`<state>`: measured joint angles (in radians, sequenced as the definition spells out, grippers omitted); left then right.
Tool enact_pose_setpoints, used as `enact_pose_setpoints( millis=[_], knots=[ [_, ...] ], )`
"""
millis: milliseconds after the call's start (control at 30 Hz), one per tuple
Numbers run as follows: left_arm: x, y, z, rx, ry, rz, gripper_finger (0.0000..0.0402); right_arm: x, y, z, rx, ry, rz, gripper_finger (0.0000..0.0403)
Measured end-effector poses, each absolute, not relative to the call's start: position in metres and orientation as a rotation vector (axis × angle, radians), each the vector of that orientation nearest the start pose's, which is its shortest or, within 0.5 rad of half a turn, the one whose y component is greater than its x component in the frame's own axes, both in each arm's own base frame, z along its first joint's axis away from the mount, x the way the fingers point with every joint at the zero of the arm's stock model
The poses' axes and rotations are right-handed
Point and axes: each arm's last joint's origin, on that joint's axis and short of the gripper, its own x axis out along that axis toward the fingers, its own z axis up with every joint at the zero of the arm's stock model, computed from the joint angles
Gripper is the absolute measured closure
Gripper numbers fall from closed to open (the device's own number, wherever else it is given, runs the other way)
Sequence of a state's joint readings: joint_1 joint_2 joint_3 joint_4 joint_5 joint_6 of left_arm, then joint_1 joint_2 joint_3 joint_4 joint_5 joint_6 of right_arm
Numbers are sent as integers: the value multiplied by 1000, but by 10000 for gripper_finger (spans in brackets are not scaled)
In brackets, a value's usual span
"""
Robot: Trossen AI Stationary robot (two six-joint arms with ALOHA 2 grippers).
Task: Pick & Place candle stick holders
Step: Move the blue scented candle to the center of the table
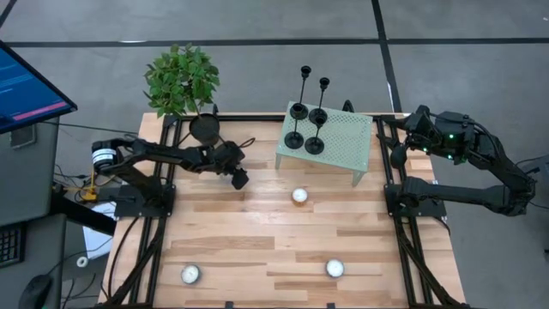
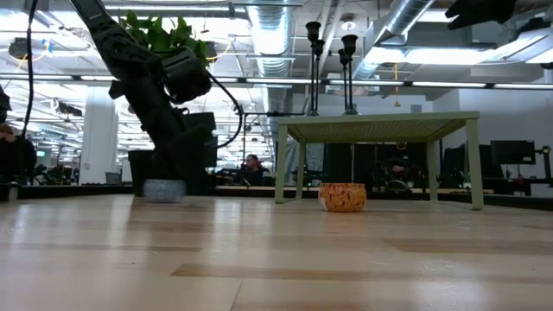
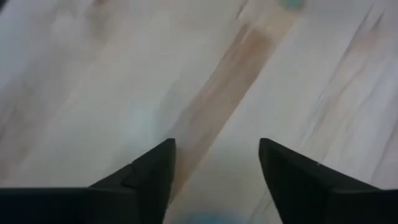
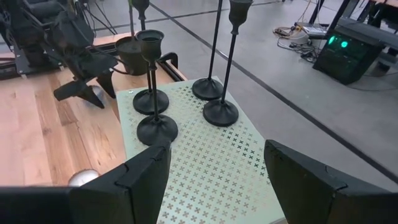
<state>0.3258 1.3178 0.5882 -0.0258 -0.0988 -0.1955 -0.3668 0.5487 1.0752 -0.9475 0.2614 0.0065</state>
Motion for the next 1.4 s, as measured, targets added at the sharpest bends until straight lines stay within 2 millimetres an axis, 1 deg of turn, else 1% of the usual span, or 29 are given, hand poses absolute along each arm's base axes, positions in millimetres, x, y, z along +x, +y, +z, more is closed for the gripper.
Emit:
enact_pose_setpoints(
  millis=[133,233,400,567,733,800,867,967,1100,1267,1400],
  knots=[
    [233,79,178,-300,691,455,217,56,-30,376,32,433,-620,154],
    [233,73,184,-294,669,427,250,56,-30,376,32,439,-620,154],
    [233,63,192,-270,636,405,292,56,-30,376,32,438,-620,154],
    [232,58,196,-266,616,394,312,56,-30,376,32,442,-619,154],
    [233,53,198,-269,610,380,313,56,-30,375,28,444,-618,154],
    [233,50,199,-260,609,321,304,56,-30,376,27,444,-618,154],
    [232,45,206,-255,585,234,286,56,-30,376,25,444,-617,154],
    [225,37,219,-247,534,180,247,56,-30,376,25,444,-616,154],
    [211,31,234,-216,502,140,184,56,-29,375,28,444,-600,154],
    [194,26,236,-178,577,121,106,57,-29,375,23,446,-591,154],
    [188,27,231,-152,646,150,60,57,-29,375,22,447,-591,154]
  ],
)
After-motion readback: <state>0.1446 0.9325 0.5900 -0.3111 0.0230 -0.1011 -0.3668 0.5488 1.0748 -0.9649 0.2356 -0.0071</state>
